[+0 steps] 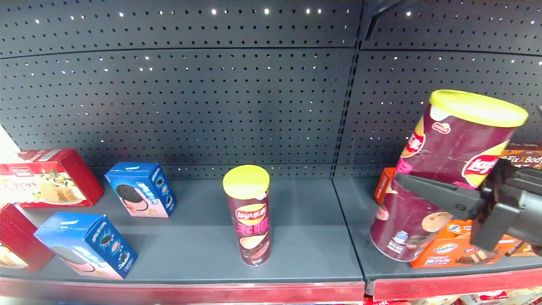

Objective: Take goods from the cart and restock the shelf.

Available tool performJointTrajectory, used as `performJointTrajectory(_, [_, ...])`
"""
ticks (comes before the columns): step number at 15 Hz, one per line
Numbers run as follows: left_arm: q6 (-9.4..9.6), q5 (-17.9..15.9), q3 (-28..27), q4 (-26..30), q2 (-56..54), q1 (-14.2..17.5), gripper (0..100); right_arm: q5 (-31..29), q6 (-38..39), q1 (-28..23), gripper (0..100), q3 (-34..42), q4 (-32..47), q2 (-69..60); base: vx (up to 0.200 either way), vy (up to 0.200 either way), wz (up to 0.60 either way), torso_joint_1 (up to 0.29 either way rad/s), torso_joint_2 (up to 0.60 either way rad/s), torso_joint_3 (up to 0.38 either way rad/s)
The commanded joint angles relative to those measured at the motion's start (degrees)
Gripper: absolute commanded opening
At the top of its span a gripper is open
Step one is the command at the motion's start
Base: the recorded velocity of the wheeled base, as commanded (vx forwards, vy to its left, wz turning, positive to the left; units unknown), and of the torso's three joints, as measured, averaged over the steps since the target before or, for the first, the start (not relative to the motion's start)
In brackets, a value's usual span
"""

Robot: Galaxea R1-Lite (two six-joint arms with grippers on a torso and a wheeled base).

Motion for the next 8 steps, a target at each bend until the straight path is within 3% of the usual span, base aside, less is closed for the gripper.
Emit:
performJointTrajectory(1, [-0.02,0.02,0.00,0.00,0.09,0.00,100,0.27,0.14,2.00,0,-3.85,-1.10,9.29,0.000,0.000,0.00,0.000,0.00,0.000])
performJointTrajectory(5, [-0.02,0.02,0.00,0.00,0.09,0.00,100,-0.26,-0.04,2.18,0,-9.21,-7.34,20.18,0.000,0.000,0.00,0.000,0.00,0.000])
performJointTrajectory(8, [-0.02,-0.07,0.00,0.00,0.09,0.00,100,-0.87,-0.13,2.26,0,-18.35,-8.13,29.41,0.000,0.000,0.00,0.000,0.00,0.000])
